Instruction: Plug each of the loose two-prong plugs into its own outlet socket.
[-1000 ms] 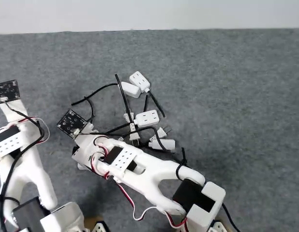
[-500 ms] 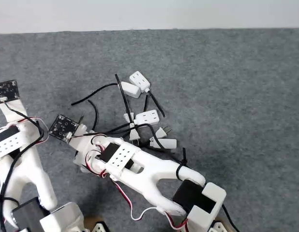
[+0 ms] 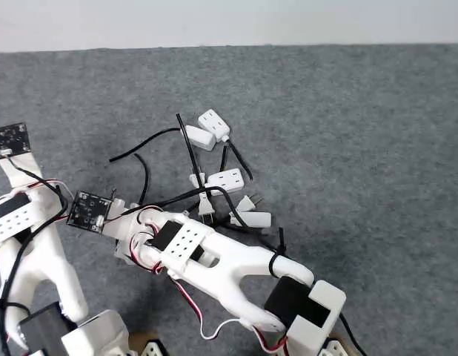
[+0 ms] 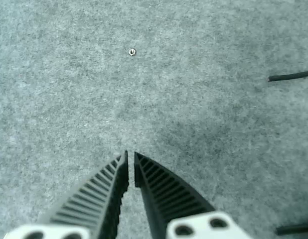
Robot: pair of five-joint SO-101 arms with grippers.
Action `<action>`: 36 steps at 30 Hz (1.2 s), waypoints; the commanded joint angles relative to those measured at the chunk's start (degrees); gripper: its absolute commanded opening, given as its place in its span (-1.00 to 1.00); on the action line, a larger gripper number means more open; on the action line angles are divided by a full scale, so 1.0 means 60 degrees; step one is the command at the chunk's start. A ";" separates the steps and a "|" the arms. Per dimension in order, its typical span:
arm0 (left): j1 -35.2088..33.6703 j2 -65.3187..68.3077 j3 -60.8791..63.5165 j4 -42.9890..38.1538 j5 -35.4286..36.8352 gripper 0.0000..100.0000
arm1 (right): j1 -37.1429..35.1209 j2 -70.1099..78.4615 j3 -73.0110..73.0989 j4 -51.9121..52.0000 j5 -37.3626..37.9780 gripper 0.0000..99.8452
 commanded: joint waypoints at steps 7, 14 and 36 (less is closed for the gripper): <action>0.0000 -0.0029 -0.0374 -0.0029 0.0059 -0.98 | -0.0022 0.0125 -0.0601 0.1092 0.0190 -0.95; 0.0000 -0.0029 -0.0374 -0.0029 0.0059 -0.98 | 0.0022 0.0125 -0.0630 0.1150 0.0190 -0.98; 0.0015 -0.0029 -0.0286 -0.0029 0.0044 -0.98 | 0.0227 0.1678 -0.2696 0.2967 0.0117 -0.95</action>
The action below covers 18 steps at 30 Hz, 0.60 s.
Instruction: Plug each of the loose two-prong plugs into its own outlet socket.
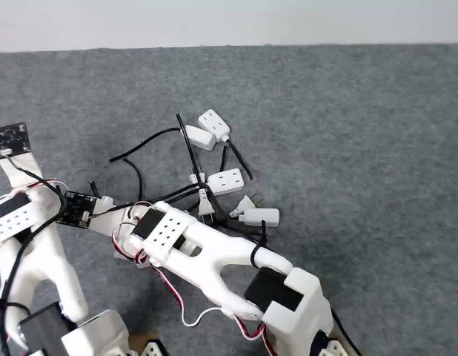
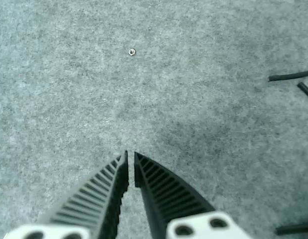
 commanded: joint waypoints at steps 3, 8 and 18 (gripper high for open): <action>0.0029 -0.0029 -0.0286 -0.0029 0.0044 -0.98 | 0.0168 0.0066 -0.0190 0.0198 0.0029 -0.79; 0.0117 -0.0029 -0.0271 -0.0029 -0.0132 -0.98 | -0.0037 0.0081 -0.0366 0.0198 0.0029 -0.59; 0.0322 -0.0029 -0.0095 -0.0308 -0.0147 -0.98 | 0.0256 0.0007 -0.1495 0.0974 0.0029 -0.60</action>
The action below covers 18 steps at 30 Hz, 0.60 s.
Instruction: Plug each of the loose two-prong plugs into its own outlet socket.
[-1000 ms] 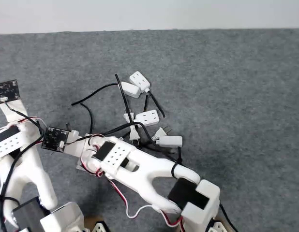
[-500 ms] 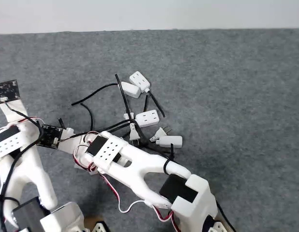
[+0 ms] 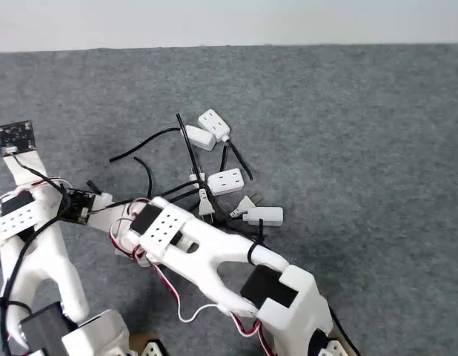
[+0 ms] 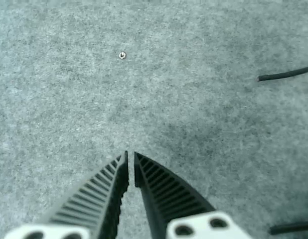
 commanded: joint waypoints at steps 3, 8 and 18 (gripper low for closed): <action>0.0103 -0.0029 -0.0095 -0.0264 -0.0147 -0.98 | 0.0256 -0.0462 -0.0835 0.0652 0.0044 -0.60; 0.0103 -0.0029 -0.0095 -0.0264 -0.0161 -0.98 | 0.0271 -0.1121 -0.0747 0.0930 0.0029 -0.62; 0.0103 -0.0029 -0.0081 -0.0264 -0.0161 -0.98 | 0.0432 -0.1619 -0.0733 0.1824 0.0103 -0.73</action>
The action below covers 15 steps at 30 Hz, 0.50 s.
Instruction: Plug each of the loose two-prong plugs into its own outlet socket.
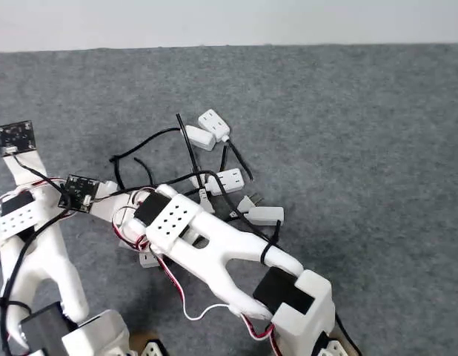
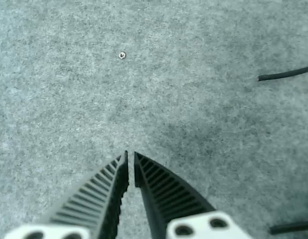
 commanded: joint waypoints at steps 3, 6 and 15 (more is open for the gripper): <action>0.0088 -0.0029 -0.0081 -0.0278 -0.0147 -0.98 | 0.0154 -0.0505 -0.0366 0.0227 0.0088 -0.73; 0.0088 -0.0029 -0.0081 -0.0278 -0.0147 -0.98 | 0.0154 -0.0154 -0.0220 0.0066 0.0088 -0.76; 0.0073 -0.0029 -0.0081 -0.0278 -0.0147 -0.98 | 0.0330 0.0505 -0.0132 -0.0198 0.0103 -0.98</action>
